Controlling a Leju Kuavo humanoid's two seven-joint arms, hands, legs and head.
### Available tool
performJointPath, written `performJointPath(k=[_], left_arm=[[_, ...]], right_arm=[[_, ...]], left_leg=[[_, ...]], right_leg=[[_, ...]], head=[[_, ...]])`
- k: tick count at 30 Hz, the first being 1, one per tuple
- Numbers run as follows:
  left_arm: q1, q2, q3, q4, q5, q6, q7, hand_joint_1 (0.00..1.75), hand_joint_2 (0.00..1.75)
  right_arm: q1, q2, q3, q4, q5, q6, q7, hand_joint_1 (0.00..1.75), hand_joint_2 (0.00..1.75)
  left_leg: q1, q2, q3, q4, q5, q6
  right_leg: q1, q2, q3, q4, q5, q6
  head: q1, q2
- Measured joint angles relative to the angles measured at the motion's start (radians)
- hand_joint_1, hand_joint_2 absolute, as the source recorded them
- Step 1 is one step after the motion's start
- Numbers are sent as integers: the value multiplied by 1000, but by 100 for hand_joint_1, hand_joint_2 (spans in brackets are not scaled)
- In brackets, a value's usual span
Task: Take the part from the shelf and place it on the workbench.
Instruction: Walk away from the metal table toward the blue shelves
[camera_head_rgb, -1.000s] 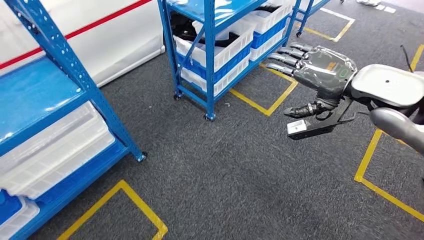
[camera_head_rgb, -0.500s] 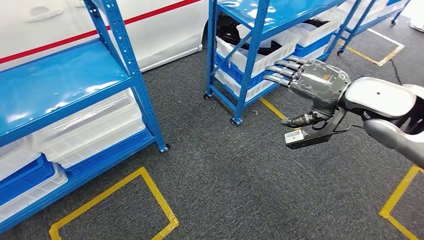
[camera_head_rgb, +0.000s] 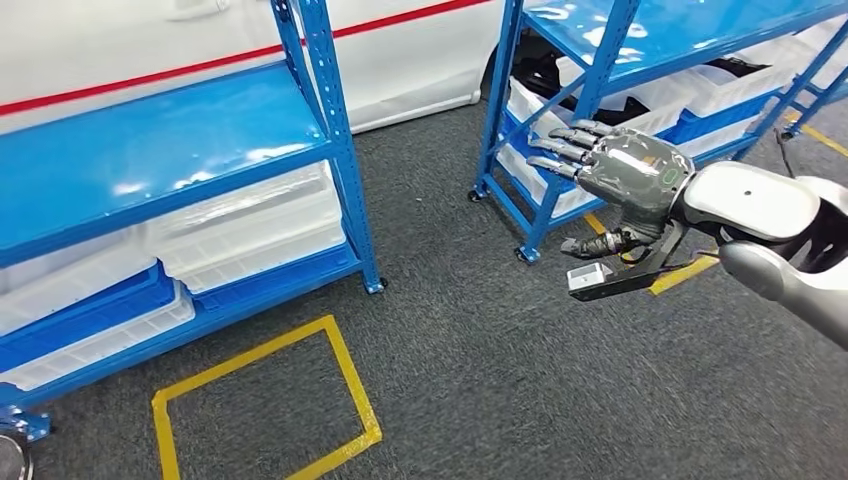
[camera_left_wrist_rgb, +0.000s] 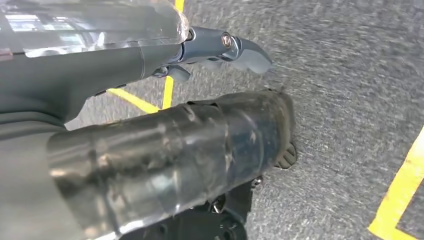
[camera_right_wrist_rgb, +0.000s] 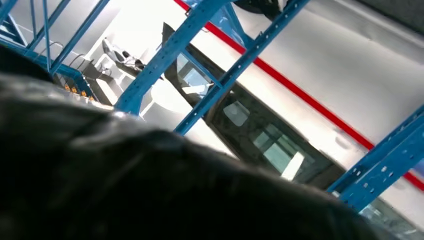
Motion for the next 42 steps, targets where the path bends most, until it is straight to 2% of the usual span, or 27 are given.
performJointPath(k=[1,2,3,4,5,6,7,9,10,12,13,15,16,17,18,19,20,21,22,24,25,28,29,32,33,39,42], left_arm=[[-1,-1,0,0,0,0,0,0,0],[-2,-1,0,0,0,1,0,0,0],[-3,-1,0,0,0,1,1,0,0],[-3,-1,0,0,-1,1,2,0,0],[-3,-1,0,0,-1,3,4,0,0],[-2,-1,0,0,-1,4,5,0,0],[-2,-1,0,0,-2,6,6,0,0],[-3,-1,1,0,-2,9,6,0,0],[-4,0,1,0,-2,10,6,0,0],[-3,0,1,0,-3,12,7,0,0],[-3,-1,1,0,-4,13,7,0,0],[-4,-2,1,0,-4,15,8,0,0],[-5,-2,1,0,-4,15,8,0,0],[-6,-2,1,0,-4,14,8,0,0],[-6,-2,1,0,-4,12,8,0,0],[-6,-2,1,0,-5,9,9,0,0],[-6,-2,1,0,-5,7,9,0,0],[-5,-2,1,0,-5,4,9,0,0],[-5,-2,1,0,-5,2,9,0,0],[-4,-3,2,0,-5,0,10,0,0],[-4,-3,2,0,-5,0,10,0,0],[-3,-2,4,0,-4,6,15,0,0],[-3,-2,5,0,-4,10,18,0,0],[-4,-2,7,0,-3,20,23,0,131],[-4,-2,8,0,-3,21,23,0,175],[-4,-2,12,0,-7,38,25,0,175],[-4,-2,13,0,-8,37,24,0,175]], right_arm=[[5,1,-3,1,1,-4,1,0,0],[11,1,-6,2,3,-8,1,0,0],[17,1,-8,3,4,-10,2,0,0],[24,2,-10,4,5,-12,2,0,0],[31,2,-11,5,6,-13,2,0,0],[37,3,-14,5,7,-15,2,0,0],[41,3,-17,6,8,-16,2,0,0],[45,3,-26,6,10,-20,2,0,0],[46,3,-29,7,11,-22,2,0,0],[51,4,-32,8,14,-26,2,0,0],[54,5,-34,8,15,-26,2,0,0],[61,6,-45,9,20,-26,1,0,0],[63,5,-51,10,20,-24,-1,0,0],[65,4,-55,10,19,-20,-6,0,0],[67,3,-58,11,14,-14,-13,0,0],[70,3,-60,12,7,-9,-21,0,0],[72,2,-63,12,1,-5,-26,0,0],[73,2,-68,12,-4,-4,-29,0,0],[74,2,-74,12,-7,-4,-31,0,0],[72,0,-84,12,-10,-3,-35,0,0],[72,-1,-87,11,-10,-1,-36,0,0],[71,-3,-96,10,-12,9,-41,0,0],[70,-3,-99,10,-14,13,-42,0,44],[69,-3,-104,9,-19,21,-46,0,175],[69,-3,-105,9,-20,23,-47,0,175],[70,-3,-111,9,-20,24,-41,0,175],[73,-3,-114,9,-20,22,-38,0,175]], left_leg=[[1,38,-29,60,-33,-5],[4,62,-63,128,-64,-9],[7,73,-91,184,-83,-13],[10,78,-104,211,-86,-16],[11,82,-96,197,-69,-17],[12,89,-68,148,-39,-18],[11,109,-29,75,-6,-15],[3,149,33,-39,31,-1],[-1,159,45,-64,35,6],[-2,137,45,-72,36,19],[0,125,47,-76,39,25],[6,105,53,-86,46,37],[6,97,54,-88,47,41],[6,89,53,-87,48,45],[5,81,53,-86,47,47],[4,71,54,-84,46,48],[4,63,54,-80,44,48],[4,56,54,-76,41,47],[4,50,55,-70,37,45],[1,41,51,-60,30,38],[0,38,48,-56,27,34],[-1,37,47,-55,25,42],[-1,38,48,-57,25,45],[0,38,50,-61,28,40],[0,38,51,-62,29,39],[3,38,52,-65,30,24],[3,38,52,-65,30,23]], right_leg=[[3,-14,2,-2,1,-3],[4,-29,2,-3,0,-5],[6,-44,2,-2,-1,-6],[6,-59,3,-2,-2,-5],[6,-73,4,-1,-4,-4],[5,-87,6,0,-6,-1],[6,-99,9,1,-10,2],[12,-121,13,6,-18,12],[15,-132,15,7,-21,18],[17,-152,22,4,-24,28],[15,-141,25,6,-29,34],[7,-82,5,59,-68,43],[5,-46,-22,116,-99,45],[4,-27,-57,185,-130,46],[5,-20,-91,247,-150,47],[5,-17,-115,283,-152,48],[4,-17,-121,281,-133,48],[4,-16,-108,239,-96,47],[4,-15,-82,171,-54,45],[7,-9,-38,58,-5,39],[9,-7,-29,32,0,36],[10,-4,-25,21,-1,33],[10,-4,-24,21,-1,33],[12,-2,-24,22,-1,30],[12,-3,-25,22,-1,29],[15,-3,-25,23,-2,27],[15,-3,-25,23,-2,27]], head=[[-3,0],[-4,0],[-4,0],[-5,0],[-5,0],[-5,0],[-5,0],[-4,0],[-4,0],[-3,0],[-3,0],[-2,0],[-2,0],[-2,0],[-2,0],[-2,0],[-2,0],[-2,0],[-2,0],[-2,0],[-2,0],[-2,0],[-3,0],[-3,0],[-3,0],[-3,0],[-3,0]])
